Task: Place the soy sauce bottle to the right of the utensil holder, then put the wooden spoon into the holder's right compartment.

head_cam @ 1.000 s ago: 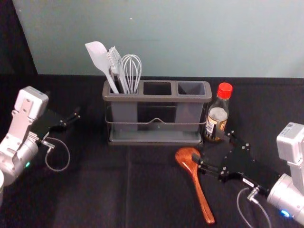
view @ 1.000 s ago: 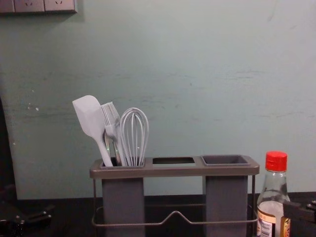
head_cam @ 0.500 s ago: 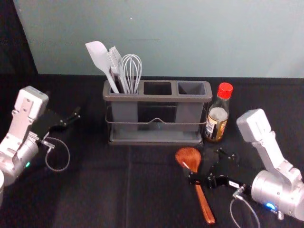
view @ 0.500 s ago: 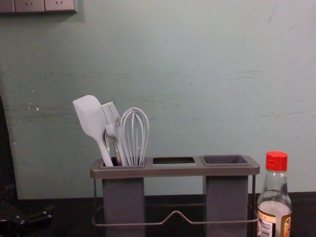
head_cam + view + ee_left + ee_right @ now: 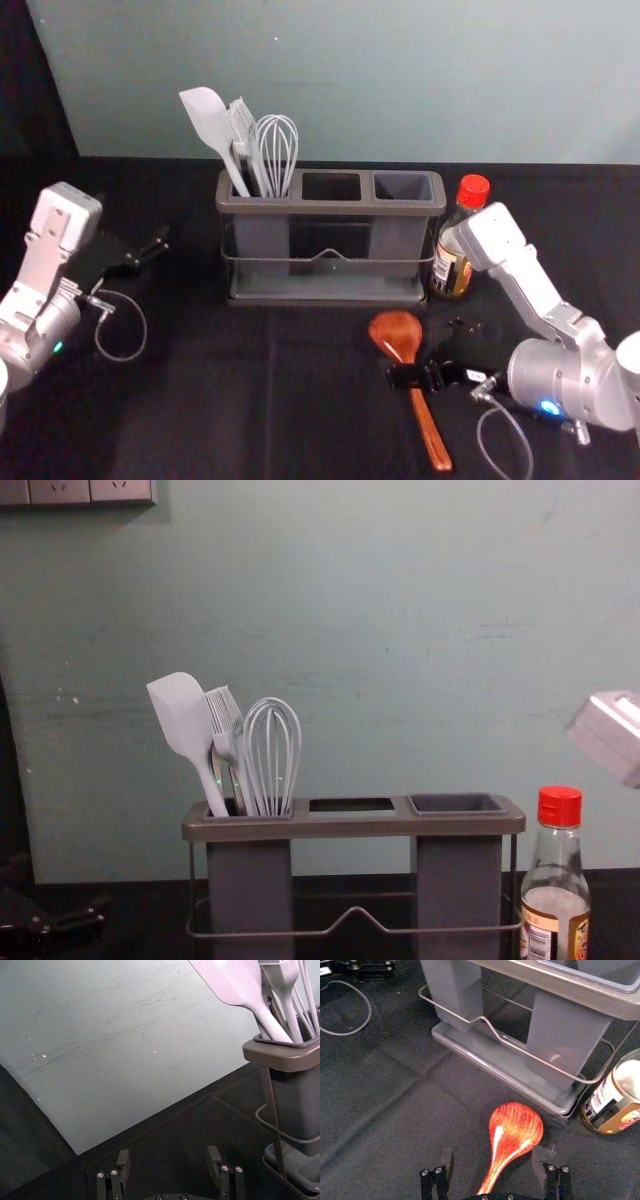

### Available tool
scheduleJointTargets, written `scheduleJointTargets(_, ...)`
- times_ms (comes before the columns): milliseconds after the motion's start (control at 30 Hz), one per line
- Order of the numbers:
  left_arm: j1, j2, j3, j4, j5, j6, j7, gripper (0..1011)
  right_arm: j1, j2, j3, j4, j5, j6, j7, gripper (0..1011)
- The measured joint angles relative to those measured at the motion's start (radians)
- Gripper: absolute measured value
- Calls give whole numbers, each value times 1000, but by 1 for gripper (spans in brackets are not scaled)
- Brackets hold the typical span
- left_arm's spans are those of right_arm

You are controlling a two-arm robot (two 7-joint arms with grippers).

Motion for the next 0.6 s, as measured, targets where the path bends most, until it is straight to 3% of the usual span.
scheduleJointTargets(300,0,0,0,0,0,0,0,1005,52,-67,0,58,-18,82,-22,1000)
scheduleJointTargets(333,0,0,0,0,0,0,0,1005,105,-130,-30,129,-65,112,-56,1002)
scheduleJointTargets(400,0,0,0,0,0,0,0,1005,108,-135,-32,132,-71,113,-58,1002)
scheduleJointTargets(600,0,0,0,0,0,0,0,1005,141,-179,-51,152,-115,192,-107,1000)
